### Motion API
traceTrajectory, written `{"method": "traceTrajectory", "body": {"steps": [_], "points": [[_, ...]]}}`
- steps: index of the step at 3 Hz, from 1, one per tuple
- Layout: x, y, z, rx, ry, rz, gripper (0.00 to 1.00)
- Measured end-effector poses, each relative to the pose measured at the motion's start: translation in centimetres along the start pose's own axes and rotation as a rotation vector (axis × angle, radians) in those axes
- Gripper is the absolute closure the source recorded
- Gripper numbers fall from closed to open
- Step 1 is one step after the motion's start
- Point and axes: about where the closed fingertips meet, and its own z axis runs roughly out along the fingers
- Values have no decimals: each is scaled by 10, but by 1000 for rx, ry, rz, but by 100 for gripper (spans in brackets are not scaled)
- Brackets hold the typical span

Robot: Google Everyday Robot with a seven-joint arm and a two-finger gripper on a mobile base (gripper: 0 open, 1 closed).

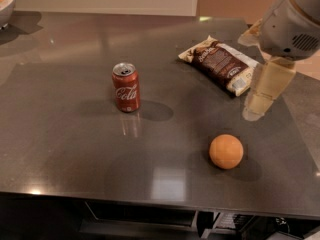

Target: Pick coke can

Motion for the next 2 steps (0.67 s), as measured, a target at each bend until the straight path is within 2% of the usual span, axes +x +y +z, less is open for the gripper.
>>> {"method": "traceTrajectory", "body": {"steps": [2], "points": [[-61,-3,37,-50,-122,-62,0]]}}
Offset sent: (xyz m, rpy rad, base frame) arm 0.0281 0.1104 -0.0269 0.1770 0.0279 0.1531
